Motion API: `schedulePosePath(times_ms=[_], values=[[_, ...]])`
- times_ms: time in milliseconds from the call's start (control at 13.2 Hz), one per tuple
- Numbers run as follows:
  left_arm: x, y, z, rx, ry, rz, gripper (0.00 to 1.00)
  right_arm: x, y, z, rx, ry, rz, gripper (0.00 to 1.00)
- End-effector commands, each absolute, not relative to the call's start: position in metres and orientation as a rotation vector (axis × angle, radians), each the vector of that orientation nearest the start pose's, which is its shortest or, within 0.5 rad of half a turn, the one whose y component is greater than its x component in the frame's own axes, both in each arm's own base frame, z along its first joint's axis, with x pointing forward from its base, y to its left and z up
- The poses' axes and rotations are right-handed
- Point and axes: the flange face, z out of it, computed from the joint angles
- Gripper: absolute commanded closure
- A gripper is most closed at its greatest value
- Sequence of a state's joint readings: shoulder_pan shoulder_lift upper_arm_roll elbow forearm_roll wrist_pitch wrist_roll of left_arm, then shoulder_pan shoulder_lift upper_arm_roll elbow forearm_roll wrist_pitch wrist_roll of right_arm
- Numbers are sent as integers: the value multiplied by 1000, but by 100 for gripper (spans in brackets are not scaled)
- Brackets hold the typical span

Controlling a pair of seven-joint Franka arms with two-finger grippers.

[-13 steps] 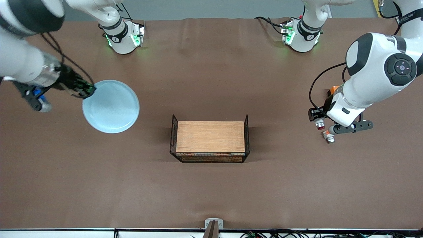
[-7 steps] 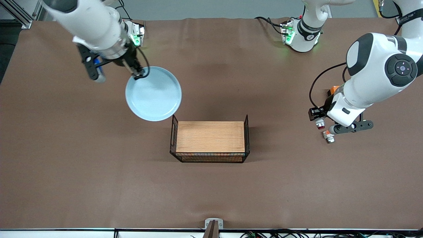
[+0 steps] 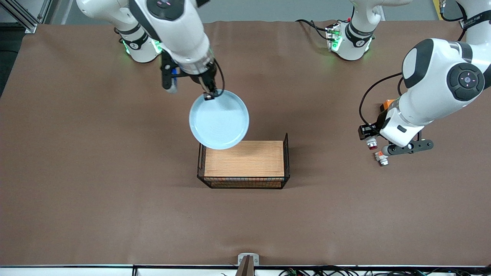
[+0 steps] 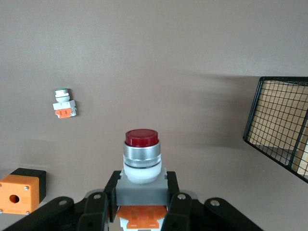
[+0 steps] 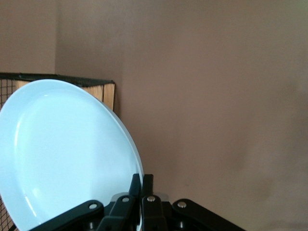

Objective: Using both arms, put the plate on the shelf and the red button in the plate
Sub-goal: 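Carry the plate with the right gripper onto the wooden tray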

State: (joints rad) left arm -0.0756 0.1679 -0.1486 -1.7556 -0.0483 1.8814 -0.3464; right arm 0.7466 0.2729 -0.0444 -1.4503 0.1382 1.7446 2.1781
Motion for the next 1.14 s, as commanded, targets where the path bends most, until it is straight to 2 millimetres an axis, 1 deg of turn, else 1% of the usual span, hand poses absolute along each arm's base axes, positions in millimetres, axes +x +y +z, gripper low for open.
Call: schedulePosePath(times_ms=[0,152,228,303,379,531,607,683,834,910,1062], values=[[591,-133,469,-3173,-239,99,70,492,451,526,-2163,2183,164,100],[592,-133,470,-3174,-236,96,70,499,467,516,-2126,2224,130,100],[592,-133,470,-3174,-239,94,70,503,477,506,-2105,2246,117,100],[594,-133,476,-3179,-240,79,70,504,486,496,-2099,2248,89,100],[595,-134,478,-3181,-242,69,69,505,492,487,-2082,2251,61,100],[598,-133,480,-3174,-345,66,69,506,504,465,-2064,2269,17,100],[598,-134,481,-3172,-370,62,69,508,508,454,-2063,2271,-11,100],[598,-133,481,-3170,-372,61,69,507,514,446,-2055,2267,-33,100],[598,-134,481,-3174,-385,65,69,511,517,432,-2045,2276,-53,100],[598,-134,481,-3168,-445,68,69,510,520,427,-2053,2268,-65,100],[596,-140,483,-3123,-685,69,69,512,521,414,-2049,2281,-88,100]])
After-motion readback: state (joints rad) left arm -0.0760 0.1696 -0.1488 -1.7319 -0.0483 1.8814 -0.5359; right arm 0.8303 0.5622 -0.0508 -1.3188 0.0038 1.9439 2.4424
